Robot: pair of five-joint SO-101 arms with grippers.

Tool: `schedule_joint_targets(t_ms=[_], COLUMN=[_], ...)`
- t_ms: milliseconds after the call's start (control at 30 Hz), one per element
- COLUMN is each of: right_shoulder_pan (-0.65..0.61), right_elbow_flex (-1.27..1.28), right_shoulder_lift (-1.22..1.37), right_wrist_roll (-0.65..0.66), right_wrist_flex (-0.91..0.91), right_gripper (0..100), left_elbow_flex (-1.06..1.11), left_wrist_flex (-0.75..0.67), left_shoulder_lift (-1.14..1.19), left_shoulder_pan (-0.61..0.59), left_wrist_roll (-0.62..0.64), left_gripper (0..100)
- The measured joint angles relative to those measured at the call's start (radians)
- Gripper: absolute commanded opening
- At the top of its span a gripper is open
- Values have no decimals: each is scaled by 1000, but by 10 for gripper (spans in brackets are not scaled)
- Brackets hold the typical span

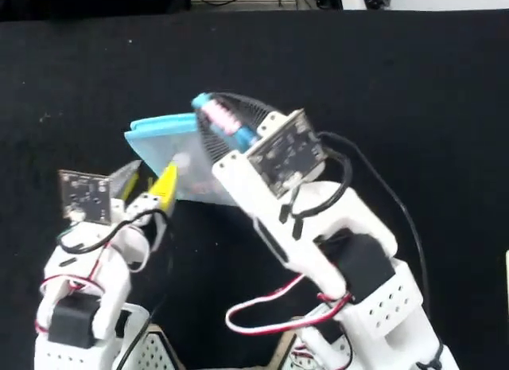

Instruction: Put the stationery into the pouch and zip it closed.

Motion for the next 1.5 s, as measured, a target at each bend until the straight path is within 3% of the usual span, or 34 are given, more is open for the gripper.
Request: schedule_joint_targets(t_ms=[167, 367, 600, 800, 1067, 1233, 1367, 1500], right_shoulder_pan=[-112, -137, -137, -124, -3, 5, 5, 0], right_elbow_flex=[0, -21, -100, -112, -101, -55, -51, -49], right_shoulder_lift=[0, -2, -3, -2, 5, 64, 68, 49], right_wrist_roll=[0, 21, 115, 120, 120, 120, 120, 117], right_wrist_flex=[44, 147, 193, 133, -37, -110, -114, -72], right_gripper=[11, 11, 11, 11, 11, 11, 11, 11], left_elbow_flex=[-66, -94, -94, -32, 72, 155, 265, 307], left_wrist_flex=[29, 29, 29, 28, 15, -152, -351, -394], left_shoulder_lift=[-6, -6, -6, -6, -3, 0, 3, 3], left_shoulder_pan=[-133, -284, -302, -144, 147, 272, 285, 292], left_wrist_roll=[-52, -97, -101, -133, -164, -150, -38, 2], left_gripper=[192, 192, 192, 192, 188, 187, 187, 187])
